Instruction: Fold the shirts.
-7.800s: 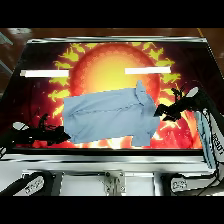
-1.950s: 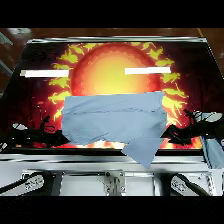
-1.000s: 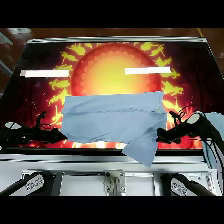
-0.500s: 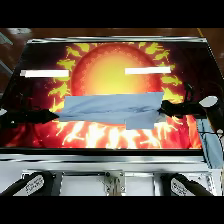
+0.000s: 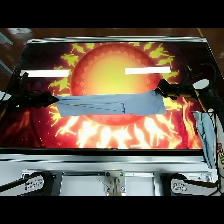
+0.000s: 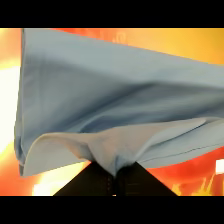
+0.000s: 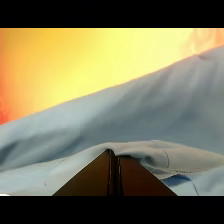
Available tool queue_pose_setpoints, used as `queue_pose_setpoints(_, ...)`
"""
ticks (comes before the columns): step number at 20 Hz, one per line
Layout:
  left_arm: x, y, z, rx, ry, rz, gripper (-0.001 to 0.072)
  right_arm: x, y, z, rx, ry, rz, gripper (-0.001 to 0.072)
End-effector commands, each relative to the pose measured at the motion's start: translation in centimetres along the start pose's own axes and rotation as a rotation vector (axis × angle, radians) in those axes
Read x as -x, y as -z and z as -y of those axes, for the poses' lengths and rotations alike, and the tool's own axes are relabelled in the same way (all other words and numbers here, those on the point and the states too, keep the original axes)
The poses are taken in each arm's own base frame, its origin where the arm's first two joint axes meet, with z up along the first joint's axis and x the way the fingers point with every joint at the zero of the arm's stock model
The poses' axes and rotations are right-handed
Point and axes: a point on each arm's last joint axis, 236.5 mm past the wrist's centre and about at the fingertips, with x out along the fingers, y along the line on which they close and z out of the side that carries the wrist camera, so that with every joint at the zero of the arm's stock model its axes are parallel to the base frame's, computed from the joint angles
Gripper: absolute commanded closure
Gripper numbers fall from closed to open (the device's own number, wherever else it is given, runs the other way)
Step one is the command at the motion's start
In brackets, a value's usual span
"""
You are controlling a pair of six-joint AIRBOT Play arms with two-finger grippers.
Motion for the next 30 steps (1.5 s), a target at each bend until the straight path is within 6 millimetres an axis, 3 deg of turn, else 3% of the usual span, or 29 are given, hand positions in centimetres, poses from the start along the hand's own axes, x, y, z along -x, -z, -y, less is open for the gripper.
queue_pose_setpoints(1,-2.5,-0.3,-1.6,0.087,-0.01,-0.037,0.0666,-2.4,-1.5,1.8,-0.053,0.027,0.032,0.0644)
queue_pose_setpoints(6,-6.2,1.7,-2.1,0.146,-0.008,-0.13,0.0662,-5.2,-1.0,4.8,-0.103,0.073,0.021,0.0644)
queue_pose_setpoints(7,-6.5,2.0,-1.9,0.142,-0.006,-0.138,0.0598,-5.6,-0.7,5.2,-0.111,0.079,0.01,0.0644)
queue_pose_setpoints(9,-6.8,2.1,-1.5,0.134,-0.001,-0.146,0.0251,-6.3,0.1,5.8,-0.111,0.088,-0.017,0.0643)
queue_pose_setpoints(10,-6.6,2.0,-1.4,0.131,0.003,-0.147,0.0122,-6.3,0.1,5.8,-0.099,0.088,-0.015,0.0581)
queue_pose_setpoints(11,-6.3,1.7,-1.1,0.123,0.011,-0.152,0.0088,-5.9,-0.4,5.9,-0.068,0.088,-0.003,0.0307)
queue_pose_setpoints(12,-5.8,1.2,-0.9,0.118,0.02,-0.153,0.0088,-5.1,-0.9,6.0,-0.012,0.087,0.006,0.0082)
queue_pose_setpoints(13,-5.1,0.6,-0.7,0.111,0.033,-0.156,0.0088,-3.7,-1.7,6.5,0.052,0.101,0.018,0.0049)
queue_pose_setpoints(16,-2.7,-0.7,0.6,0.088,0.085,-0.187,0.0089,1.1,-2.6,10.8,0.122,0.24,0.006,0.005)
queue_pose_setpoints(17,-2.2,-0.9,1.1,0.078,0.099,-0.199,0.0091,2.2,-2.1,12.8,0.06,0.284,-0.022,0.0048)
queue_pose_setpoints(19,-1.3,-1.0,2.5,0.053,0.121,-0.209,0.0093,2.9,0.0,14.8,-0.073,0.273,-0.106,0.0048)
queue_pose_setpoints(22,-0.6,-1.1,3.9,0.018,0.129,-0.195,0.0093,1.5,1.9,14.6,-0.151,0.195,-0.182,0.0048)
queue_pose_setpoints(25,-0.1,-0.8,6.4,-0.038,0.149,-0.193,0.0127,-2.9,4.4,11.5,-0.22,0.05,-0.27,0.005)
queue_pose_setpoints(28,-0.3,0.1,8.6,-0.085,0.17,-0.21,0.0127,-5.8,6.3,10.1,-0.191,0.047,-0.313,0.0062)
queue_pose_setpoints(29,-0.6,0.5,9.3,-0.098,0.176,-0.219,0.0127,-6.6,6.8,9.8,-0.18,0.05,-0.32,0.0078)
queue_pose_setpoints(30,-0.9,0.8,9.9,-0.111,0.181,-0.223,0.0127,-7.1,6.9,9.6,-0.175,0.056,-0.318,0.0166)
